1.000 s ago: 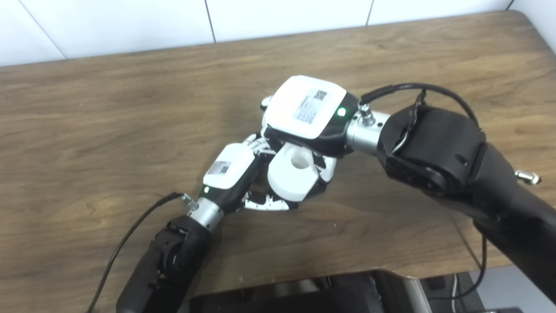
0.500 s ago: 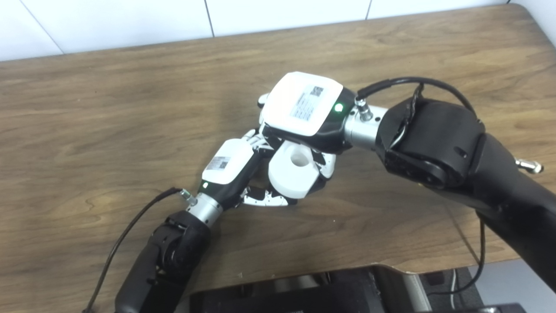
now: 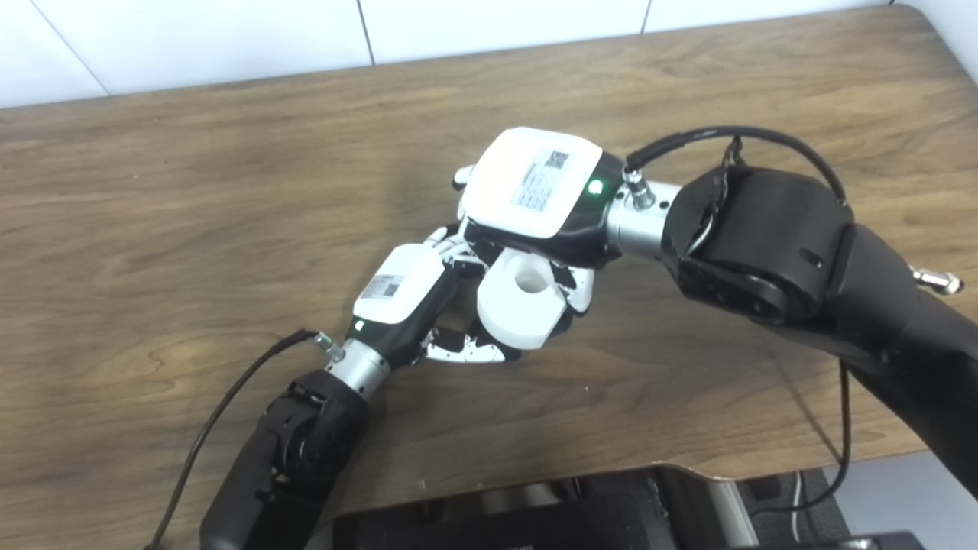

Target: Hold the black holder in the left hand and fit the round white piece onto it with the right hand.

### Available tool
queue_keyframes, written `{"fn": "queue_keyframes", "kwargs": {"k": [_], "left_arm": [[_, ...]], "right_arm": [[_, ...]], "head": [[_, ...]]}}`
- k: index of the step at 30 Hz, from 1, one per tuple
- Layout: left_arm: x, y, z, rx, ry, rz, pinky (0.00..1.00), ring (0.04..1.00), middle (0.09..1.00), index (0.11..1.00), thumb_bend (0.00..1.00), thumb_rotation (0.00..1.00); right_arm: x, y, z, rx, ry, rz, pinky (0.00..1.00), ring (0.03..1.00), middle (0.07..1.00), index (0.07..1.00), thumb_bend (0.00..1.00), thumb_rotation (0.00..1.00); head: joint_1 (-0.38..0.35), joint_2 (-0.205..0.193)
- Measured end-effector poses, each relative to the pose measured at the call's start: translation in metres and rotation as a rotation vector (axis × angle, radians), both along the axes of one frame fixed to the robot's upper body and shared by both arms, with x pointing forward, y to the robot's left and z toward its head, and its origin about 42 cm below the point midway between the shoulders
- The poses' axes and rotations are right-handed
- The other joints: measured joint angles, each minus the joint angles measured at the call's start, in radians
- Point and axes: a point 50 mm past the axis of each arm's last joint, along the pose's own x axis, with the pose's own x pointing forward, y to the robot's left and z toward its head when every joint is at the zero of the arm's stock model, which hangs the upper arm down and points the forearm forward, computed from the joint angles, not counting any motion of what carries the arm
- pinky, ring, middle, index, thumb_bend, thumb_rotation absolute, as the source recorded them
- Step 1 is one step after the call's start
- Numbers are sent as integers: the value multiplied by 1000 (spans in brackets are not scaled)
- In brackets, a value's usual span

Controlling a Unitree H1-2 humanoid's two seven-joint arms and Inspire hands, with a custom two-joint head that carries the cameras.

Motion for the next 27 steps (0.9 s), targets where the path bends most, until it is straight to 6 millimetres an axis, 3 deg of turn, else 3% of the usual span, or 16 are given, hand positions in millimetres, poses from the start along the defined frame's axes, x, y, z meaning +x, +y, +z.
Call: {"fn": "queue_keyframes", "kwargs": {"k": [27], "left_arm": [[0,0,1,0,-1,0,962,893,818,487,515,63]], "right_arm": [[-1,3,-6,11,15,-12,775,886,769,479,525,134]], "head": [[8,5]]}}
